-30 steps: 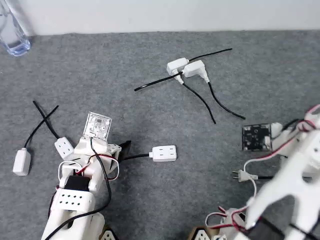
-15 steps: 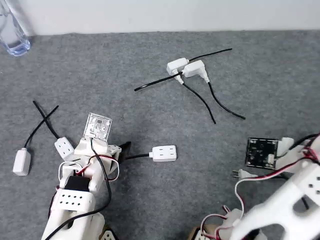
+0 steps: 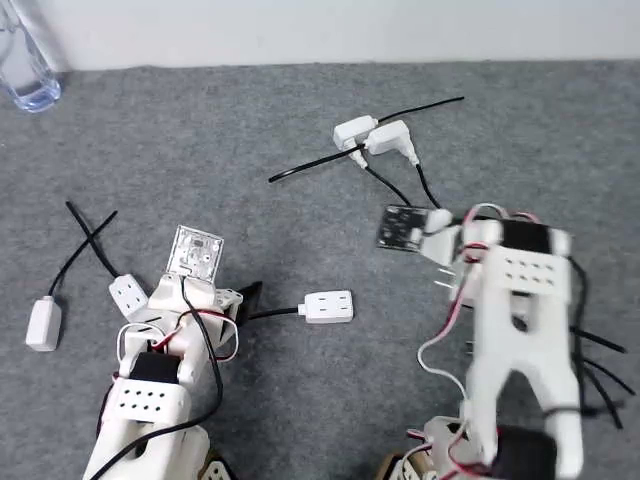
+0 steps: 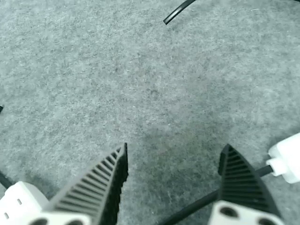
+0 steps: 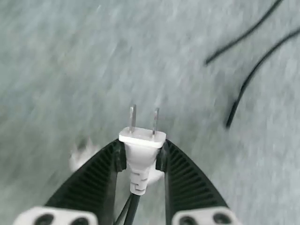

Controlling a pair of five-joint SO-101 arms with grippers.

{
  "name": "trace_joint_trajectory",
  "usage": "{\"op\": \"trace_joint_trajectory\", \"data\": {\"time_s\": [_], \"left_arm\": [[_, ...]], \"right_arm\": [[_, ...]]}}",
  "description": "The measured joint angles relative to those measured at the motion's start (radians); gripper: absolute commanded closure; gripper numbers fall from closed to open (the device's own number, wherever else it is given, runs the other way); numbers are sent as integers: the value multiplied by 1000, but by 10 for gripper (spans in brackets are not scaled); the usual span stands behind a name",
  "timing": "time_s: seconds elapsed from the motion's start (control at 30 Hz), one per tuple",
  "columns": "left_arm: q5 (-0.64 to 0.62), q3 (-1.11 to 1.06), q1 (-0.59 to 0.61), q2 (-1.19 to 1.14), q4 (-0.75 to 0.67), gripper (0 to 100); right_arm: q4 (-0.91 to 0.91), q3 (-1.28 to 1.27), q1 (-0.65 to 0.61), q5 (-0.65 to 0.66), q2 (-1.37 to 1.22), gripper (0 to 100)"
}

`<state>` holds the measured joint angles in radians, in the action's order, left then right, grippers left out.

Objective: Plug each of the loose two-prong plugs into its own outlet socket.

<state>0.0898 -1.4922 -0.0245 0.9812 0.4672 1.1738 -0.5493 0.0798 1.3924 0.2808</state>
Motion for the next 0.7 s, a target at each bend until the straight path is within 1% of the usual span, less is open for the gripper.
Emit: {"op": "trace_joint_trajectory", "data": {"time_s": [0.17, 0.33, 0.53, 0.7], "left_arm": [[0, 0, 0, 0, -3, 702], [0, 0, 0, 0, -3, 702], [0, 0, 0, 0, -3, 702], [0, 0, 0, 0, -3, 702]], "right_arm": [[-114, -2, -68, -25, -183, 988], [-232, -2, -77, -28, -319, 988], [-258, 31, -101, -29, -411, 988], [-258, 48, -114, -69, -431, 964]]}}
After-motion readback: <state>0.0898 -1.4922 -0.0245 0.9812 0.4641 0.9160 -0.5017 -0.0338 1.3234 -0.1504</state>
